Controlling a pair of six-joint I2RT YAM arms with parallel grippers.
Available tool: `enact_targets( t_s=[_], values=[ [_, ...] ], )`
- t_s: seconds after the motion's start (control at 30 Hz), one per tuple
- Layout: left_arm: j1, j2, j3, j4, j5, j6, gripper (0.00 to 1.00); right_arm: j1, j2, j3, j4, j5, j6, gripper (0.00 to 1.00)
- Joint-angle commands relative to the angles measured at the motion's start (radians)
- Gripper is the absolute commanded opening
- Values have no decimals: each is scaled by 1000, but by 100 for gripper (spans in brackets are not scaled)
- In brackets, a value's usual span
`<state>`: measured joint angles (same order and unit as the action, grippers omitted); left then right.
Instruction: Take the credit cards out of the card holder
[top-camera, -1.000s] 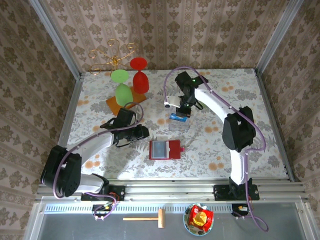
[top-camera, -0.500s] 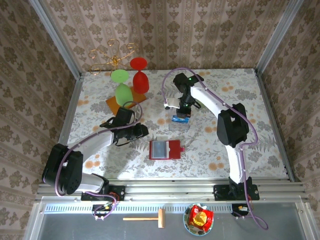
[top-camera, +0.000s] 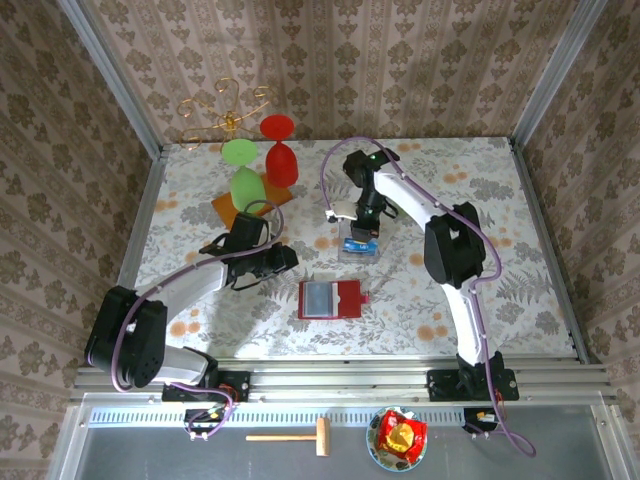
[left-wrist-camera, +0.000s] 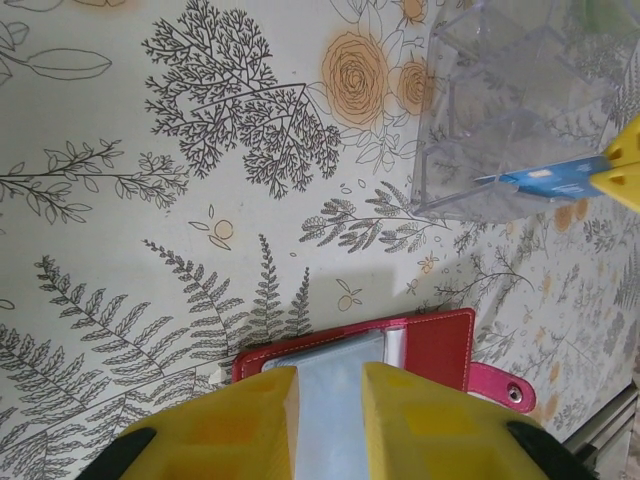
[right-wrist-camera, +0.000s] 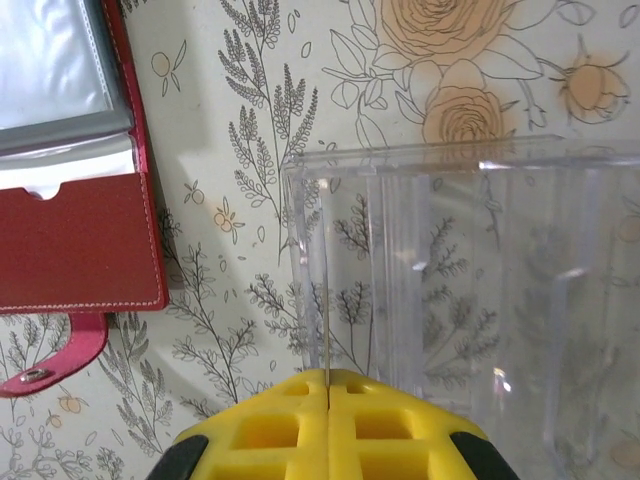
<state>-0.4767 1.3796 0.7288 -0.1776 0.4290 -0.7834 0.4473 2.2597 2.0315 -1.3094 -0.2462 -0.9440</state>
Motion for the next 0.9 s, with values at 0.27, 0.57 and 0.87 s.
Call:
enact_targets(
  t_s=[0.27, 0.57, 0.87],
  values=[
    [10, 16, 2, 32, 28, -31, 23, -13, 63, 57, -81, -73, -17, 2],
    [9, 42, 19, 38, 48, -30, 23, -35, 26, 78, -86, -105, 22, 10],
    [7, 44, 13, 53, 60, -31, 23, -35, 1, 70, -54, -103, 61, 4]
  ],
)
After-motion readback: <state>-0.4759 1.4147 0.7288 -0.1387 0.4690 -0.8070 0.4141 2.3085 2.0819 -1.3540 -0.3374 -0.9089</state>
